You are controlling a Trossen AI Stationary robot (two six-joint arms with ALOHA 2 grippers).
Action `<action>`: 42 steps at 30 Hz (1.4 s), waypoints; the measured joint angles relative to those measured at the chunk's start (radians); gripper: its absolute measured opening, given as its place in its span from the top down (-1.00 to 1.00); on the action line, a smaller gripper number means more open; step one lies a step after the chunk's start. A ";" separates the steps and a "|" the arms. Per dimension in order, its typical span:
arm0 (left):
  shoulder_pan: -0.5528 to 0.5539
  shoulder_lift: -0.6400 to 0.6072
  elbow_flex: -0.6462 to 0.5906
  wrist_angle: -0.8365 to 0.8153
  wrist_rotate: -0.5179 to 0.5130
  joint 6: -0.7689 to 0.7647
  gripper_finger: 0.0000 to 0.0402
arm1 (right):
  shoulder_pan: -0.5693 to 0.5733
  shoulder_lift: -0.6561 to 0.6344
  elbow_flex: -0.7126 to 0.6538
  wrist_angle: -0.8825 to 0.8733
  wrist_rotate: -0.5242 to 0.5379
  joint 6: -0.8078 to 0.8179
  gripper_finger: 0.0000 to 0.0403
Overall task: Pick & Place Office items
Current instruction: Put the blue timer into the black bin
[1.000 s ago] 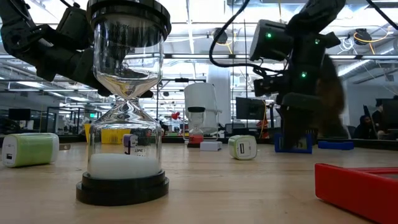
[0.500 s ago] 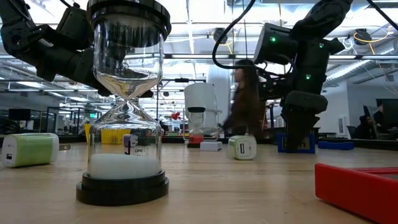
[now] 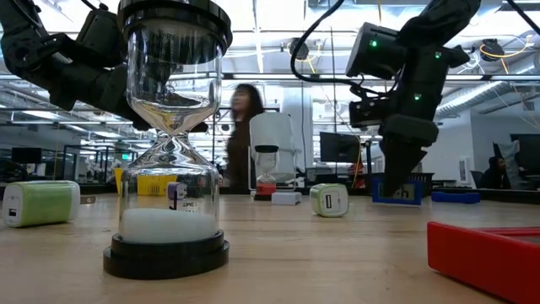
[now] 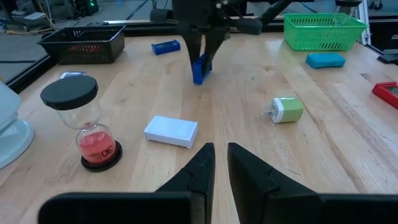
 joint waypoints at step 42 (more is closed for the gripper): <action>0.000 0.000 0.000 0.002 0.000 0.000 0.74 | 0.004 -0.001 -0.044 0.273 -0.182 0.140 0.67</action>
